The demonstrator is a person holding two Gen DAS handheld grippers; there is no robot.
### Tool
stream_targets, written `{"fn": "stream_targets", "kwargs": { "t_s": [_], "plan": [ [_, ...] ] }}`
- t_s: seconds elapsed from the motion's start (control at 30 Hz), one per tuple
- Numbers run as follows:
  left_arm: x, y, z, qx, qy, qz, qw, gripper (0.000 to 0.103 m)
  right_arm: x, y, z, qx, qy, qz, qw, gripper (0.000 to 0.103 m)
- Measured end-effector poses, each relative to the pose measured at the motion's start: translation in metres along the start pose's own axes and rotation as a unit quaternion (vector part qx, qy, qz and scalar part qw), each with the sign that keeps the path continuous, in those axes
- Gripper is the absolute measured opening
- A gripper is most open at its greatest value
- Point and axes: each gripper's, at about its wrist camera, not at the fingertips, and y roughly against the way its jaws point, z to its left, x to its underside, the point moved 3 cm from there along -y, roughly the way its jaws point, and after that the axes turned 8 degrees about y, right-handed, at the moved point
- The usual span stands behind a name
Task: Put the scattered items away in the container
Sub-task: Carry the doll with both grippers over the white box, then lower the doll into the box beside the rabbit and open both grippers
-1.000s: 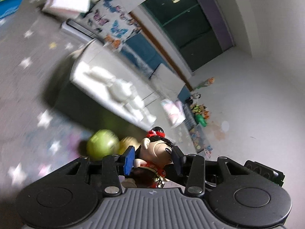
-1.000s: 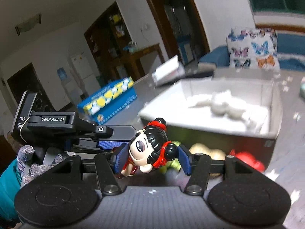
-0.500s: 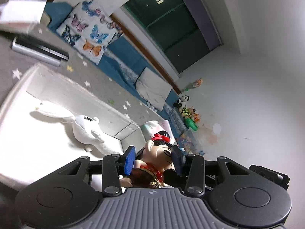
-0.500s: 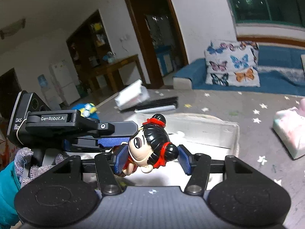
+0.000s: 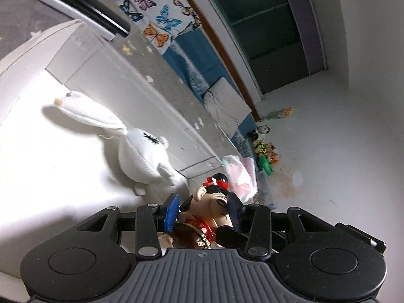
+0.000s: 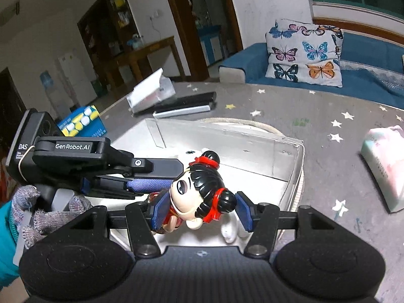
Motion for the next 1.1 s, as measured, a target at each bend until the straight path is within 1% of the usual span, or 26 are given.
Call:
{"fn": "stream_targets", "kwargs": {
  "t_s": [0.07,0.1,0.13,0.17,0.2,0.3,0.47,0.7,0.87,1.1],
  "plan": [
    [0.001,-0.002,0.001,-0.005,0.003,-0.004,1.0000,0.044,0.000,-0.002,0.000,0.006,0.008,0.006,1.000,0.057],
    [0.001,-0.003,0.001,-0.009,0.004,-0.005,0.9999,0.043,-0.001,-0.005,0.000,0.010,0.014,0.011,1.000,0.057],
    [0.002,-0.005,0.001,-0.008,0.004,-0.003,1.0000,0.039,-0.001,-0.006,0.000,0.015,0.021,0.017,1.000,0.055],
    [0.004,-0.007,0.001,-0.005,0.005,0.002,1.0000,0.038,-0.001,-0.007,0.001,0.020,0.029,0.023,0.999,0.053],
    [0.006,-0.008,0.000,-0.005,0.006,0.005,1.0000,0.038,-0.002,-0.009,0.002,0.024,0.035,0.028,0.999,0.053],
    [0.012,-0.013,-0.004,-0.019,-0.012,0.003,0.9998,0.038,-0.003,-0.018,0.002,0.039,0.049,0.044,0.997,0.053],
    [0.016,-0.016,-0.004,-0.030,-0.010,0.003,0.9995,0.037,-0.002,-0.023,0.005,0.053,0.071,0.053,0.995,0.052],
    [0.016,-0.015,-0.011,-0.040,-0.024,-0.003,0.9989,0.037,-0.001,-0.019,0.009,0.067,0.080,0.044,0.994,0.052],
    [0.020,-0.003,-0.019,-0.045,-0.044,-0.018,0.9979,0.037,0.005,-0.007,0.020,0.090,0.095,0.026,0.991,0.052],
    [0.028,0.016,-0.036,-0.052,-0.077,-0.038,0.9949,0.037,0.010,0.018,0.041,0.099,0.107,-0.009,0.989,0.052]
  ]
}}
